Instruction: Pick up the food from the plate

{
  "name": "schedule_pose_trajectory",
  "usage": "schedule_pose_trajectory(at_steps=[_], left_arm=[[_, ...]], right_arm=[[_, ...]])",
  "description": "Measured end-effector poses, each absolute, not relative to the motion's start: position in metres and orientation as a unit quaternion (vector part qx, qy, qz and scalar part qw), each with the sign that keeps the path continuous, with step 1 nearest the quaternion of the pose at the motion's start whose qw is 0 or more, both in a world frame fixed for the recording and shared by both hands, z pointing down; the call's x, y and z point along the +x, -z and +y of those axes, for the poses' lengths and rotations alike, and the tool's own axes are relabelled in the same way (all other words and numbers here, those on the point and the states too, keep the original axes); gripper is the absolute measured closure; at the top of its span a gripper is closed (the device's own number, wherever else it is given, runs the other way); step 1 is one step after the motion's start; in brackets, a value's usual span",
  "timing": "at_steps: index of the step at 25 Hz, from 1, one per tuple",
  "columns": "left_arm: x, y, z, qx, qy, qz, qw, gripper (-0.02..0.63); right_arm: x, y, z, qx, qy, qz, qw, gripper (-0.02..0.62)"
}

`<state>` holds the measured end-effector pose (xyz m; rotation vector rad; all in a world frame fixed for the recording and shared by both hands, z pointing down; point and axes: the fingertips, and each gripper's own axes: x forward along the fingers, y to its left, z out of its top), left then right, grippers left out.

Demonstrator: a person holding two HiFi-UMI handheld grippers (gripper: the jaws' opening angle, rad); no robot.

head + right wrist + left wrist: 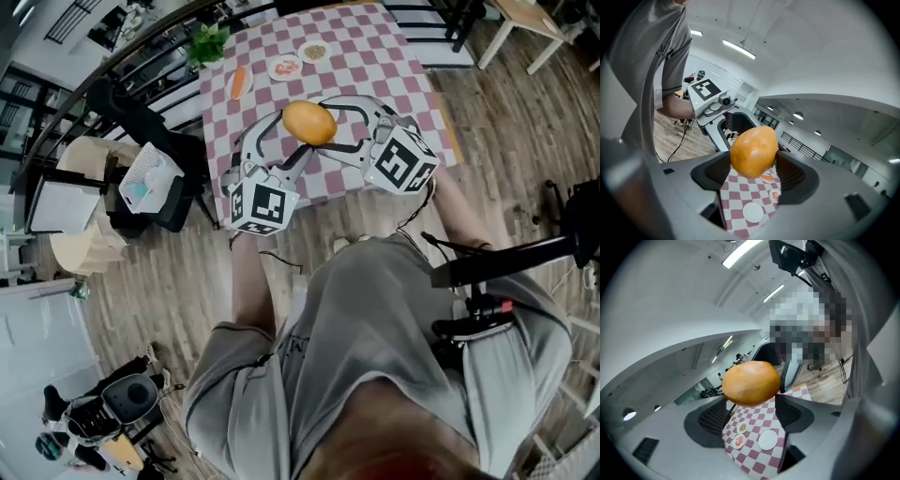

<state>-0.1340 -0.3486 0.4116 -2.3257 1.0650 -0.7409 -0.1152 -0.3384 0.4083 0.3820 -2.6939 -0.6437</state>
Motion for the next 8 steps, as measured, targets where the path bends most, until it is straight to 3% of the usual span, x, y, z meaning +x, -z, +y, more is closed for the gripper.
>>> schedule_pose_trajectory(at_steps=[8], left_arm=[[-0.108,-0.397,-0.347,-0.849,0.267,0.396,0.226,0.276]], right_arm=[[-0.092,-0.393,-0.335,0.129,0.227,-0.946,0.191,0.295]])
